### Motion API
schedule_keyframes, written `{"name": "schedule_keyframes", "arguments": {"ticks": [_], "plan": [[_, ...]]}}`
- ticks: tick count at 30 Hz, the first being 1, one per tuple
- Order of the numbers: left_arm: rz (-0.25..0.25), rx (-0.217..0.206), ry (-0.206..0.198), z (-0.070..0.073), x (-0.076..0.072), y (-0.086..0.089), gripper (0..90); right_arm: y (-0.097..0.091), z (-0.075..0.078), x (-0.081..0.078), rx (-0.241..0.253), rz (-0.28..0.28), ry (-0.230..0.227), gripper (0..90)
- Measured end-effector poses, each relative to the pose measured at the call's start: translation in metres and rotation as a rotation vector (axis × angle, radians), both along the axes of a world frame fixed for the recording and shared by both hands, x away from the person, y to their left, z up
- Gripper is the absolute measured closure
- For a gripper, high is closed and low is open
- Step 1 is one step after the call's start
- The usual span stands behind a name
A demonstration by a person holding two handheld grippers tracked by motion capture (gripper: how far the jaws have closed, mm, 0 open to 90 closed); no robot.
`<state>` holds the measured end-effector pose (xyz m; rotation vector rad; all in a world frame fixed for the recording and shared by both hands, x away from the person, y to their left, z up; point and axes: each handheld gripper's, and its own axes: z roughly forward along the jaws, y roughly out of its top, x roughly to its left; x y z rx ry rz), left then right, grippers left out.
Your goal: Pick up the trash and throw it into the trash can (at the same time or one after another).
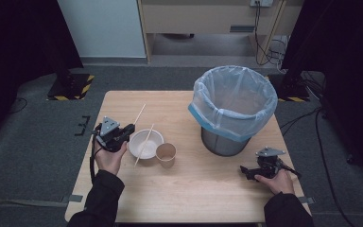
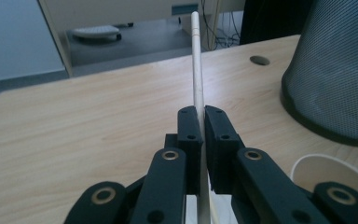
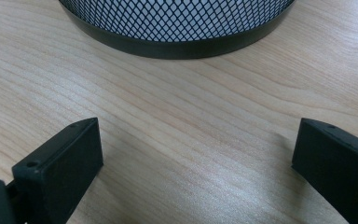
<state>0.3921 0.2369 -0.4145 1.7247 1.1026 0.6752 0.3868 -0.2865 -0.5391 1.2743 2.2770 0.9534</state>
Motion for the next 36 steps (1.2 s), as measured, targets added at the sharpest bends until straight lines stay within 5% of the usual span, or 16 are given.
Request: {"name": "schedule_keyframes", "arguments": {"ticks": [19, 27, 36], "plan": [[-0.135, -0.066, -0.184, 0.064, -0.022, -0.035, 85.3, 0.001, 0.0, -0.001, -0.002, 0.002, -0.003, 1.8], [-0.176, -0.068, -0.246, 0.101, -0.019, -0.059, 85.3, 0.002, 0.0, -0.002, -0.002, 0.01, 0.0, 1.7], [-0.213, -0.083, -0.28, 0.125, -0.012, -0.08, 85.3, 0.002, 0.0, -0.002, -0.002, 0.011, 0.001, 1.7]]}}
